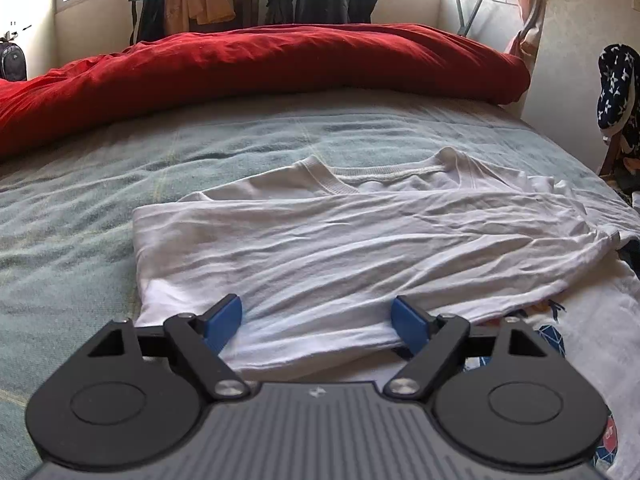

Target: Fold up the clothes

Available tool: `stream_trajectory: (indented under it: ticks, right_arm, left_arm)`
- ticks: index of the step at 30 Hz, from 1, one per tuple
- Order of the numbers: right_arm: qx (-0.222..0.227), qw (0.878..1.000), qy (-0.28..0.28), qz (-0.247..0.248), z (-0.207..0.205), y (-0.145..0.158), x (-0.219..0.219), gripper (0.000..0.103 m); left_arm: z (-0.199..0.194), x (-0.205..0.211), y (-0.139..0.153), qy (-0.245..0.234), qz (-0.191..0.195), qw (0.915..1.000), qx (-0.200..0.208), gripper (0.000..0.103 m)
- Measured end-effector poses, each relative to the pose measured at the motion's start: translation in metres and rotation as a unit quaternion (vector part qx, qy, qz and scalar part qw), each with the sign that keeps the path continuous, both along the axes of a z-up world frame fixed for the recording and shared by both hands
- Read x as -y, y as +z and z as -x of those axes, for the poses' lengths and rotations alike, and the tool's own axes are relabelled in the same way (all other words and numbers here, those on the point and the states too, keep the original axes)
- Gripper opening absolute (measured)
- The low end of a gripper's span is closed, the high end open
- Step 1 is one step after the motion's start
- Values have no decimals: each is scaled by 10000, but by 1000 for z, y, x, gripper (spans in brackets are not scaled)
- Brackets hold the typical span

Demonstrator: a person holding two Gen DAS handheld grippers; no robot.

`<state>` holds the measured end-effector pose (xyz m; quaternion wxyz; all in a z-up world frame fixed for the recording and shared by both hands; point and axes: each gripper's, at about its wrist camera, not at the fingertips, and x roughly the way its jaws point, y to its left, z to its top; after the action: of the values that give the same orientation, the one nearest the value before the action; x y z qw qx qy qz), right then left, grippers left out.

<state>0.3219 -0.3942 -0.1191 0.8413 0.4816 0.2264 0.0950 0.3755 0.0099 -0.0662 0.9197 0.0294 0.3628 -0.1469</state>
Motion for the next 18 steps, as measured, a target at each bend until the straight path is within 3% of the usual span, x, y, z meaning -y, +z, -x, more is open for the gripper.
stream_trajectory:
  ticks: [3, 5, 6, 7, 8, 10, 18]
  right_arm:
    - [-100, 9972, -224, 706, -3, -1, -1, 74]
    - [-232, 9962, -339, 774, -2, -6, 5, 41]
    - [-293, 9959, -396, 762, -1, -8, 9, 33]
    - [-354, 9955, -453, 749, -1, -11, 13, 16]
    - [-380, 9959, -492, 661, 0, -14, 17, 11]
    - [-322, 9973, -515, 415, 2, -18, 22, 10]
    - [-332, 9907, -1180, 599, 24, -10, 41, 9]
  left_arm:
    - [1, 0, 0, -26, -18, 10000, 22, 83]
    - [0, 0, 0, -6, -21, 10000, 24, 83]
    - [0, 1, 0, 5, -35, 10000, 28, 83]
    - [1, 2, 0, 13, -51, 10000, 32, 83]
    - [1, 3, 0, 12, -75, 10000, 39, 83]
    - [1, 3, 0, 16, -92, 10000, 35, 83]
    - [3, 0, 0, 11, -88, 10000, 26, 84]
